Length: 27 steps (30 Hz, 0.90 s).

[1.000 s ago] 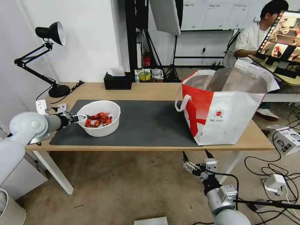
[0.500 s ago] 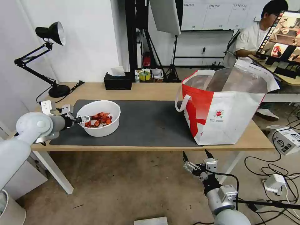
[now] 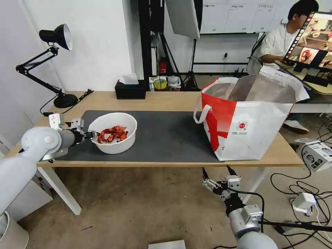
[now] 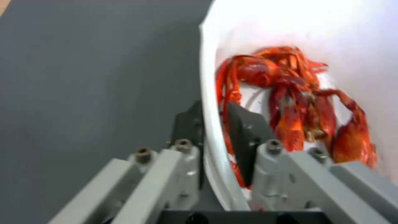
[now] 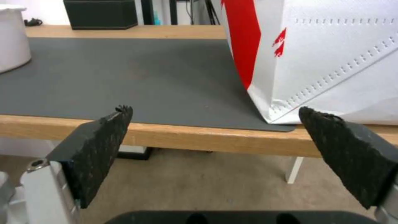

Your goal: Pick up the trash from the table and place it into the takeout bag.

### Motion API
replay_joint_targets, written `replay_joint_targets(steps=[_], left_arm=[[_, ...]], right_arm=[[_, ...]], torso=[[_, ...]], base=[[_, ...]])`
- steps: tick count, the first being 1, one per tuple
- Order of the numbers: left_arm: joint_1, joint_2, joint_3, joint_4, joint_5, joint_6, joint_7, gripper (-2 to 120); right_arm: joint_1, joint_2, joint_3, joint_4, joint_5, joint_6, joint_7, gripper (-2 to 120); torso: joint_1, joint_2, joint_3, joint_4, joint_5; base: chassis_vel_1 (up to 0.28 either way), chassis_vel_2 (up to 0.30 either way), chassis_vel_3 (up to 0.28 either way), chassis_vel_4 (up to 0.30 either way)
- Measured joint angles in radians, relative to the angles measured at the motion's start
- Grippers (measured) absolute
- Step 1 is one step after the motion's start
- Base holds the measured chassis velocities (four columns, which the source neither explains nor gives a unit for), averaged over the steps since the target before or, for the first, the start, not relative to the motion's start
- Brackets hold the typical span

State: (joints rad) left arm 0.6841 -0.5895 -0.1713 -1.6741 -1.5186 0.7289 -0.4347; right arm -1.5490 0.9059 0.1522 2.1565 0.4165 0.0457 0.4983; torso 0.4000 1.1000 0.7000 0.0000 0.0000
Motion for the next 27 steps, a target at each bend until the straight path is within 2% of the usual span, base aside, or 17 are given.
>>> replay_joint_targets(steps=[1,3,5,18,27], left_arm=[[0.0,0.0,0.0,0.0,0.0,0.0,0.0,13],[0.007,0.003,-0.006,-0.006,0.0,-0.005,0.001,1],[0.013,0.006,-0.01,-0.01,0.0,-0.011,0.002,0],[0.036,0.018,-0.061,-0.09,-0.019,-0.063,0.003,0],[-0.023,0.023,-0.066,-0.185,-0.066,-0.087,-0.003,0]], right_arm=[[0.0,0.0,0.0,0.0,0.0,0.0,0.0,100],[0.0,0.0,0.0,0.0,0.0,0.0,0.0,100],[0.0,0.0,0.0,0.0,0.0,0.0,0.0,100],[0.0,0.0,0.0,0.0,0.0,0.0,0.0,100],[0.0,0.0,0.0,0.0,0.0,0.0,0.0,100]], torso=[[0.0,0.0,0.0,0.0,0.0],[0.0,0.0,0.0,0.0,0.0],[0.0,0.0,0.0,0.0,0.0],[0.0,0.0,0.0,0.0,0.0],[0.0,0.0,0.0,0.0,0.0001]], base=[[0.0,0.0,0.0,0.0],[0.0,0.0,0.0,0.0],[0.0,0.0,0.0,0.0],[0.0,0.0,0.0,0.0],[0.0,0.0,0.0,0.0]])
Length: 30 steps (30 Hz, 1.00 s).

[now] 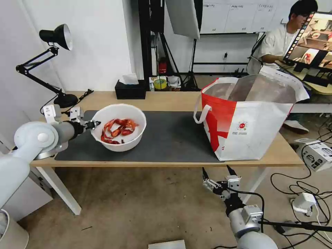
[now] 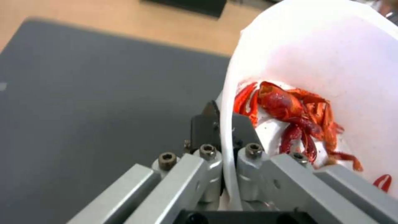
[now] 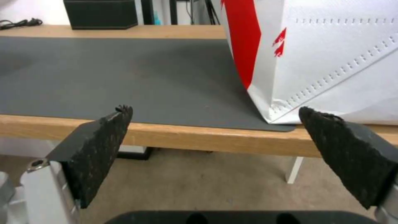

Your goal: Pick up the trash from the table and place it into the takeout bag.

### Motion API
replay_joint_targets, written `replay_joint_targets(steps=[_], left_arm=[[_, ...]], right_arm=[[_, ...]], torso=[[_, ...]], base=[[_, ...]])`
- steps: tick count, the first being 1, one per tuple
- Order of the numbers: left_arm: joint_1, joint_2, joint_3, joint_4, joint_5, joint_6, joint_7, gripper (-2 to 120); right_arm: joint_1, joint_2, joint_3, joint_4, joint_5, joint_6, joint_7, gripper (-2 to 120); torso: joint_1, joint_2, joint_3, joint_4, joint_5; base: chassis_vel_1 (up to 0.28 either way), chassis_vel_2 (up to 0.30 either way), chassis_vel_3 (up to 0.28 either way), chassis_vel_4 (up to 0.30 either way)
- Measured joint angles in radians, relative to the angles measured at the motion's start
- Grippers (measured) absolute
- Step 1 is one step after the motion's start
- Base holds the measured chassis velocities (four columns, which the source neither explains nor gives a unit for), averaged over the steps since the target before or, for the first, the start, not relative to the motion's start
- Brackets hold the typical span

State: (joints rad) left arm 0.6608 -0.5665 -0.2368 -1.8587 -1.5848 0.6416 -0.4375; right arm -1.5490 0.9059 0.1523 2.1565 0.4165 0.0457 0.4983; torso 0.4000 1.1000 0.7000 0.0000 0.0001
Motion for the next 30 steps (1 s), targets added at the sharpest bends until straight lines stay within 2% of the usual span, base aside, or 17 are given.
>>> replay_joint_targets(steps=[7,15,22,30], left_arm=[[-0.089,0.003,0.046,-0.038,-0.04,-0.012,-0.014,0],[-0.228,-0.05,0.142,-0.037,-0.058,-0.025,-0.036,0],[-0.308,-0.103,0.212,-0.007,-0.059,-0.033,-0.038,0],[-0.447,-0.19,0.33,0.07,-0.058,-0.047,-0.037,0]], right_arm=[[0.0,0.0,0.0,0.0,0.0,0.0,0.0,100],[0.0,0.0,0.0,0.0,0.0,0.0,0.0,100],[0.0,0.0,0.0,0.0,0.0,0.0,0.0,100],[0.0,0.0,0.0,0.0,0.0,0.0,0.0,100]], torso=[[0.0,0.0,0.0,0.0001,0.0],[0.0,0.0,0.0,-0.0001,0.0],[0.0,0.0,0.0,0.0,-0.0001],[0.0,0.0,0.0,0.0,0.0]], base=[[0.0,0.0,0.0,0.0],[0.0,0.0,0.0,0.0],[0.0,0.0,0.0,0.0],[0.0,0.0,0.0,0.0]])
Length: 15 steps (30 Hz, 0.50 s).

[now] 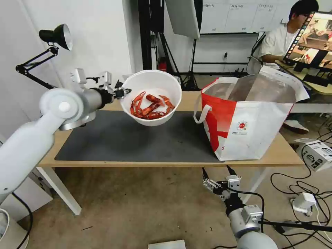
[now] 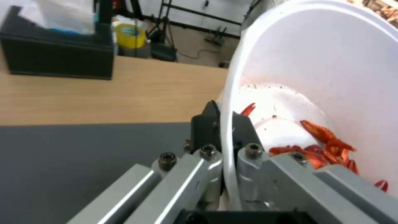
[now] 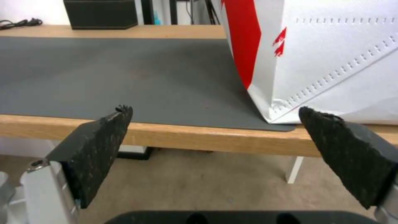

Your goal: Pick up the trash from the table and place it into the takeout bag.

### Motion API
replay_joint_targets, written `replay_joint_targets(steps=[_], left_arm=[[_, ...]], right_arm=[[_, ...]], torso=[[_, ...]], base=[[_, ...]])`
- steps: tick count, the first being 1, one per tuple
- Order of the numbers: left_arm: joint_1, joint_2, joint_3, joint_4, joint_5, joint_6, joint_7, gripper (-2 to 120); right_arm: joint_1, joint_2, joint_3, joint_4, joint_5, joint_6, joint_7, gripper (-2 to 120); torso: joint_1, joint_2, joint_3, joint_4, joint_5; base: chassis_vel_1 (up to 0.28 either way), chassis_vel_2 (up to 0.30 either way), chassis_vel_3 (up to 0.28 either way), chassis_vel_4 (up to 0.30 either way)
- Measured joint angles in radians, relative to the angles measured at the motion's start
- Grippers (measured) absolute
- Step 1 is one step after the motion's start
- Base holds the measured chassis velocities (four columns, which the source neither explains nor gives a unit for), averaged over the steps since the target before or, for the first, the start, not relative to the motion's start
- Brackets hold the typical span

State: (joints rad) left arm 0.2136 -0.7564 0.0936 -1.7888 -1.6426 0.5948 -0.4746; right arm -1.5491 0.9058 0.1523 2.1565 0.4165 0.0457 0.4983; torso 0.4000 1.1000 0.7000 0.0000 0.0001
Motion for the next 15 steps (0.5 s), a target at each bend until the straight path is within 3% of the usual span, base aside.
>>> replay_joint_targets(steps=[5,8,15], left_arm=[[-0.065,-0.059,0.05,0.049,0.001,-0.007,0.0,0],[-0.134,-0.129,0.089,0.102,0.003,-0.009,-0.002,0],[-0.225,-0.213,0.117,0.177,0.005,-0.012,-0.008,0]], right_arm=[[0.0,0.0,0.0,0.0,0.0,0.0,0.0,100],[0.0,0.0,0.0,0.0,0.0,0.0,0.0,100],[0.0,0.0,0.0,0.0,0.0,0.0,0.0,100]], torso=[[0.0,0.0,0.0,0.0002,-0.0001],[0.0,0.0,0.0,-0.0001,-0.0001],[0.0,0.0,0.0,-0.0001,0.0]], base=[[0.0,0.0,0.0,0.0],[0.0,0.0,0.0,0.0],[0.0,0.0,0.0,0.0]])
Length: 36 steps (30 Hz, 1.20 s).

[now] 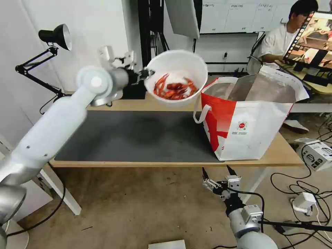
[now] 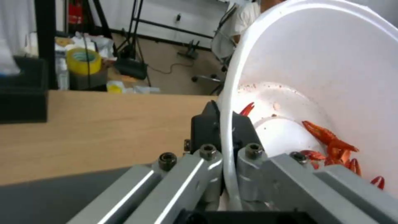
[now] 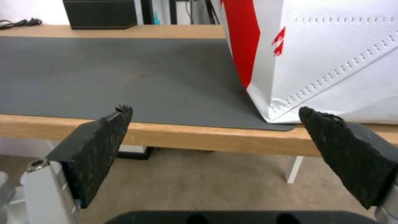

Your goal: Pick up the trash from the table and place it into the takeout bag.

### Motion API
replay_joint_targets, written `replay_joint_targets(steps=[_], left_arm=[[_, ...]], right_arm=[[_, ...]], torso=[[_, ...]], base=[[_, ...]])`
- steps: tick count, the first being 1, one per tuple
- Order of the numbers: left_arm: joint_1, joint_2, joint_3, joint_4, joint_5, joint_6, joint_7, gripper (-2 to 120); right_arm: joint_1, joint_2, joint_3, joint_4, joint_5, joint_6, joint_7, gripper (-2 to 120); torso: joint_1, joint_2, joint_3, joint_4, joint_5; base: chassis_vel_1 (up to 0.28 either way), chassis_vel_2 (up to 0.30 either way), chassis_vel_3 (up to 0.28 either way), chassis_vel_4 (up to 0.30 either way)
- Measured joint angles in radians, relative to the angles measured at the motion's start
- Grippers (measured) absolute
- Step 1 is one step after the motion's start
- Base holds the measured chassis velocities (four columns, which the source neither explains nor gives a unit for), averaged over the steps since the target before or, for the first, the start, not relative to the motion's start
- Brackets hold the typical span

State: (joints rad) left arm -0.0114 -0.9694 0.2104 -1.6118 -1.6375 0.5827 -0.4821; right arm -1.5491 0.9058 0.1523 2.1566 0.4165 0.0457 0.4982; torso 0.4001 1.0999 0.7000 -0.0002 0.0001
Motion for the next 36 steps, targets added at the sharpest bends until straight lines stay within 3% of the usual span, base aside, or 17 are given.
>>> replay_joint_targets(steps=[22,32,36], left_arm=[[-0.118,-0.227,0.044,0.162,0.025,-0.02,-0.033,0],[-0.133,-0.351,0.102,0.254,0.072,-0.117,-0.081,0],[-0.132,-0.37,0.109,0.264,0.082,-0.144,-0.097,0]], right_arm=[[0.0,0.0,0.0,0.0,0.0,0.0,0.0,100],[0.0,0.0,0.0,0.0,0.0,0.0,0.0,100],[0.0,0.0,0.0,0.0,0.0,0.0,0.0,100]], torso=[[0.0,0.0,0.0,0.0001,0.0001],[0.0,0.0,0.0,0.0,0.0001],[0.0,0.0,0.0,0.0001,0.0]], base=[[0.0,0.0,0.0,0.0],[0.0,0.0,0.0,0.0],[0.0,0.0,0.0,0.0]])
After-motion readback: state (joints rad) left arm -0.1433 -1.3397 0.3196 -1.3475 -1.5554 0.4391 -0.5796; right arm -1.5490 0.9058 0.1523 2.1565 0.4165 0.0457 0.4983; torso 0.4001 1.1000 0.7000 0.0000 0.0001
